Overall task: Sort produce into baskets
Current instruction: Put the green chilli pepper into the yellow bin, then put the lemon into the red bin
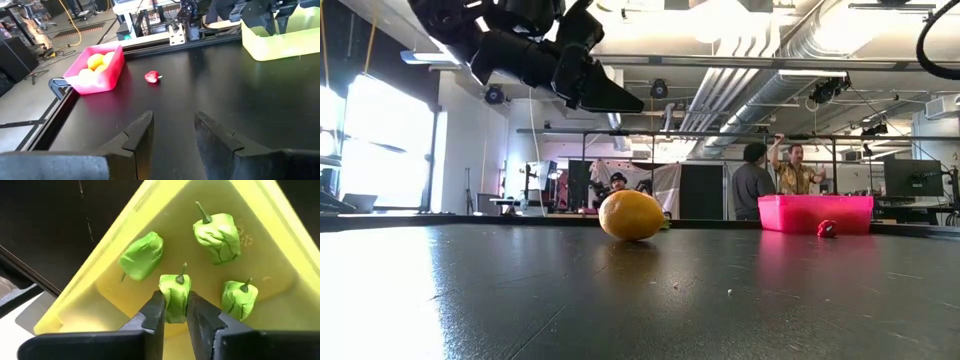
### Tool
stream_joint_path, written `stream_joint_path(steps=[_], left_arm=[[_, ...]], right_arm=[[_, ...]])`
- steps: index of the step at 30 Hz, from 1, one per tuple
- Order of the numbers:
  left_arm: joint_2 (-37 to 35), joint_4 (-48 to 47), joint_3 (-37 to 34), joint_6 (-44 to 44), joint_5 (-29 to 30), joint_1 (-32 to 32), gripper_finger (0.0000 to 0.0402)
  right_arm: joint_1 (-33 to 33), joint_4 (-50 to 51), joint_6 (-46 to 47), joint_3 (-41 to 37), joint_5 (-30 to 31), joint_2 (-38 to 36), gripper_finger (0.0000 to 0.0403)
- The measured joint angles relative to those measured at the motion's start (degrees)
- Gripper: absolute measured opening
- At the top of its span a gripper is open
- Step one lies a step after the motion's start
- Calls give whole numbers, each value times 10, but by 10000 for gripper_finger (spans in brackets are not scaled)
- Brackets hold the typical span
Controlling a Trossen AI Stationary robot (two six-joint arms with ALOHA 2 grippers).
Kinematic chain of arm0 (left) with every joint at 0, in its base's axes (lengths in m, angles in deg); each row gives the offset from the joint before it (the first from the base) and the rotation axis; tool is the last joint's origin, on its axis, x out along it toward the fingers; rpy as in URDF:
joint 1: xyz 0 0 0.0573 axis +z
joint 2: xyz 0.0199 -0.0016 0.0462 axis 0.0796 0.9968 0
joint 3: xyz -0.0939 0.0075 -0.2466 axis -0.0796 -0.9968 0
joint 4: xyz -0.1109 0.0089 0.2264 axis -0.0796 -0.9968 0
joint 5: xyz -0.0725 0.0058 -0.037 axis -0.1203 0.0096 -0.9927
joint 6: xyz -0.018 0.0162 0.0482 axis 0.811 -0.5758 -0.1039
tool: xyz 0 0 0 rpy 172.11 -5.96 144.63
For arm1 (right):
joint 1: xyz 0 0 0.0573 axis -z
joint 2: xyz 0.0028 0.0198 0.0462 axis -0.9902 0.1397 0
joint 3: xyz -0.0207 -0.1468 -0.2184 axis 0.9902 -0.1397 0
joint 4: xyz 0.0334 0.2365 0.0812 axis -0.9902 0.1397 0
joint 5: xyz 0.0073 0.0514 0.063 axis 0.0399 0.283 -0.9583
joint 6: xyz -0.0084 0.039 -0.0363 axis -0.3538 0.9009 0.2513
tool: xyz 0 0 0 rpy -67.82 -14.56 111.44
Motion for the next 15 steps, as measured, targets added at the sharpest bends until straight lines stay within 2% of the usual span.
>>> stream_joint_path(steps=[5, 8, 11, 15], left_arm=[[0, -1, 0, -2, 2, 0, 129], [0, -1, 0, -10, 32, 0, 129], [0, -5, 0, -16, 37, 0, 129], [0, 1, -18, -19, 35, 2, 111]], right_arm=[[2, -4, 1, 0, -9, 0, 97], [9, -1, 7, 0, -12, 0, 135], [13, -1, 18, 3, -14, 0, 168], [13, 41, 22, 41, -37, 0, 180]])
